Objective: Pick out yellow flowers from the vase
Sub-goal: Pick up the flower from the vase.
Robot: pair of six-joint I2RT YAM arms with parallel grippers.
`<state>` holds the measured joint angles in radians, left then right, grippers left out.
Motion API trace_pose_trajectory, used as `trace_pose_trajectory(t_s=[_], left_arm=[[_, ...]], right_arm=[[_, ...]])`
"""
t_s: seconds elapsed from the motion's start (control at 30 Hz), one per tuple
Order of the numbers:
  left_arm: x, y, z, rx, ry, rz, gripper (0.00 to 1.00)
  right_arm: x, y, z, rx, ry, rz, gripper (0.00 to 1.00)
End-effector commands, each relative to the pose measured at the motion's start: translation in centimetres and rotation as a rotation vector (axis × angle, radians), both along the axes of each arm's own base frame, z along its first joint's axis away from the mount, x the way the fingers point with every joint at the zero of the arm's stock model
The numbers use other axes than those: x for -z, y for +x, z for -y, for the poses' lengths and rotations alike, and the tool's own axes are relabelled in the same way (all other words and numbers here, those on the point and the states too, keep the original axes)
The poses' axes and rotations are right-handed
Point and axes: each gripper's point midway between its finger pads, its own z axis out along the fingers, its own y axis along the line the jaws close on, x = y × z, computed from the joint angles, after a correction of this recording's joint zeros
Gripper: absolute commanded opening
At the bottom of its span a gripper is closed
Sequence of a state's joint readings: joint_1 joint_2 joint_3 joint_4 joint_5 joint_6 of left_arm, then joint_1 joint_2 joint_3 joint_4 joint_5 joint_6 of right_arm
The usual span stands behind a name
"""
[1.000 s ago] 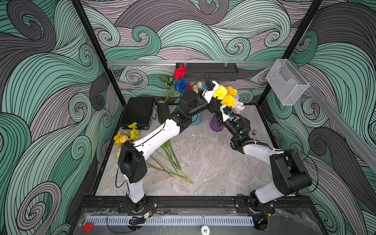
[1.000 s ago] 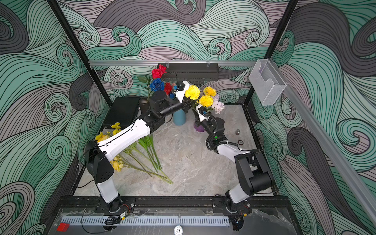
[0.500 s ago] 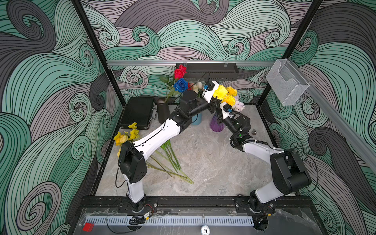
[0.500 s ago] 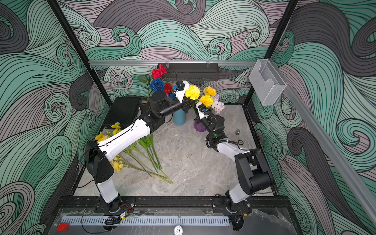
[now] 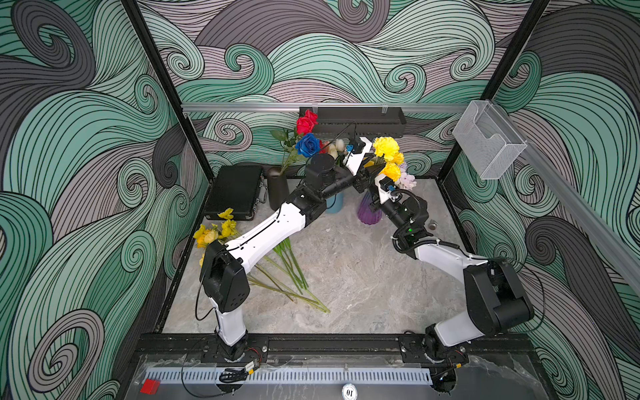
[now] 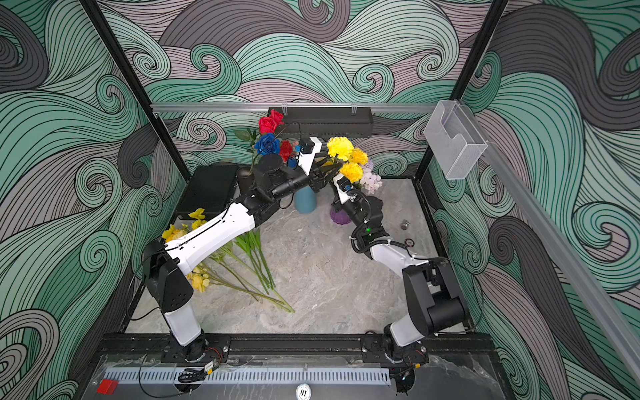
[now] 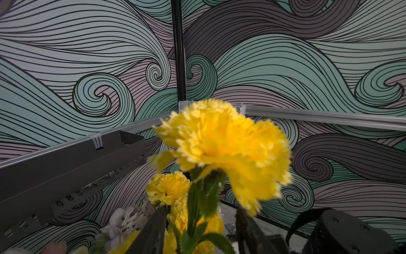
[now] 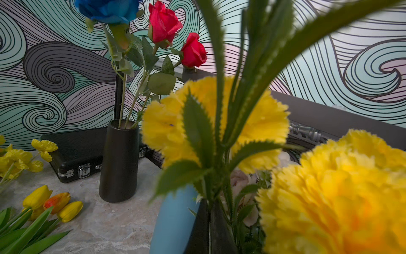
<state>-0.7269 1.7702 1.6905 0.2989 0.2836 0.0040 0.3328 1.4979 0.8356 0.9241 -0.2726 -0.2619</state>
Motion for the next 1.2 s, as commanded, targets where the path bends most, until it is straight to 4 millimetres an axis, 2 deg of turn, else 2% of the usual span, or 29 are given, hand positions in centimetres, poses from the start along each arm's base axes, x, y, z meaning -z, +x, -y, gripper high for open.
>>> trace_pose_trajectory(t_s=[0.0, 0.13, 0.33, 0.47, 0.6, 0.77, 0.87, 0.97, 1.17], left_arm=[[-2.7, -1.4, -2.1, -0.043, -0.056, -0.002, 0.61], [-2.1, -1.2, -3.0, -0.091, -0.05, -0.016, 0.68], [-1.0, -0.7, -4.2, -0.153, -0.043, -0.047, 0.73], [-0.5, -0.3, -5.8, -0.228, -0.059, -0.092, 0.78], [0.3, 0.1, -8.0, -0.298, -0.085, -0.161, 0.79], [1.3, -0.3, -8.6, -0.3, -0.069, -0.194, 0.8], [2.1, -0.3, -9.1, -0.324, -0.058, -0.211, 0.8], [2.7, -0.6, -9.7, -0.338, -0.047, -0.215, 0.8], [4.0, -0.7, -10.4, -0.361, -0.024, -0.227, 0.8]], right_arm=[[-1.6, -1.5, 0.1, -0.009, -0.006, 0.027, 0.0], [-2.1, -2.0, 0.6, 0.005, -0.001, 0.004, 0.0], [-3.0, -3.0, 1.6, 0.031, 0.037, -0.024, 0.0], [-3.1, -3.3, 3.0, 0.098, 0.039, -0.097, 0.0], [-2.3, -3.5, 4.5, 0.173, 0.024, -0.2, 0.0], [-0.3, -3.4, 4.6, 0.186, -0.002, -0.349, 0.0], [0.0, -3.8, 5.1, 0.205, 0.018, -0.39, 0.0], [-0.9, -4.5, 5.3, 0.208, 0.016, -0.401, 0.0], [-4.2, -6.1, 5.5, 0.183, 0.052, -0.357, 0.0]])
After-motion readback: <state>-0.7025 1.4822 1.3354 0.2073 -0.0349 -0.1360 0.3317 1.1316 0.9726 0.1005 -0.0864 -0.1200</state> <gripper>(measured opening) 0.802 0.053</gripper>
